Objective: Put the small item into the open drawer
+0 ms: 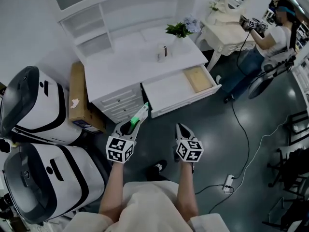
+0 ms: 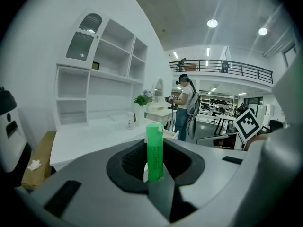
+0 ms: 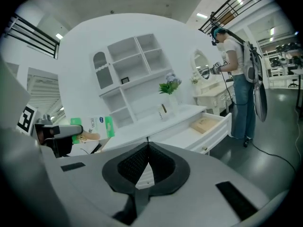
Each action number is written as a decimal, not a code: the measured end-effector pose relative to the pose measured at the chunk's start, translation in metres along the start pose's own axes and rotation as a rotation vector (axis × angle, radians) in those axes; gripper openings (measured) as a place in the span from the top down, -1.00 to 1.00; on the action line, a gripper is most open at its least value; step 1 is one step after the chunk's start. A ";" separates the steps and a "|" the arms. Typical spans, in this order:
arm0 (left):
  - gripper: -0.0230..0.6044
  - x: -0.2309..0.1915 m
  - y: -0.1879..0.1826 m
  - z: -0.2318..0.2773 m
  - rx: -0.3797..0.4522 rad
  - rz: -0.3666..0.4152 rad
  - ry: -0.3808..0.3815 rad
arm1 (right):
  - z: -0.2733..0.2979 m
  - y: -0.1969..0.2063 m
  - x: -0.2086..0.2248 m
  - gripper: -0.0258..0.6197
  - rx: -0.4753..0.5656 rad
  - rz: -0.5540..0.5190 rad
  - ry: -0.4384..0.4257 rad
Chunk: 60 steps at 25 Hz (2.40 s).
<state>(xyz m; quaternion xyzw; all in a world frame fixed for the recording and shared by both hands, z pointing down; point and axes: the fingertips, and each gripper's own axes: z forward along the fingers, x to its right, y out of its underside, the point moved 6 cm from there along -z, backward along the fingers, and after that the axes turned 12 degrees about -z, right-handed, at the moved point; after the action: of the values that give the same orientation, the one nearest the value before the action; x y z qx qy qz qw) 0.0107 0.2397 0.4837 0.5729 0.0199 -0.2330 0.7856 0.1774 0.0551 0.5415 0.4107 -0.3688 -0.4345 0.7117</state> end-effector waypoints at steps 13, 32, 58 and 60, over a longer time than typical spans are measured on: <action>0.63 -0.015 -0.026 0.064 -0.024 0.047 0.014 | 0.041 -0.004 0.039 0.84 -0.038 0.029 0.011; 0.63 -0.004 -0.069 0.247 -0.145 0.209 0.357 | 0.112 -0.029 0.077 0.84 -0.111 0.043 0.211; 0.63 -0.082 0.031 0.421 -0.595 0.086 0.613 | 0.226 -0.040 0.123 0.84 -0.278 0.131 0.405; 0.63 -0.082 0.044 0.430 -0.638 0.083 0.627 | 0.232 -0.034 0.123 0.84 -0.294 0.135 0.411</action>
<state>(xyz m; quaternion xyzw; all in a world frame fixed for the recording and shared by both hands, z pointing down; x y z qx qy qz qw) -0.1463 -0.1133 0.6949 0.3454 0.3047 0.0016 0.8876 0.0051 -0.1289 0.6214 0.3570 -0.1758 -0.3424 0.8511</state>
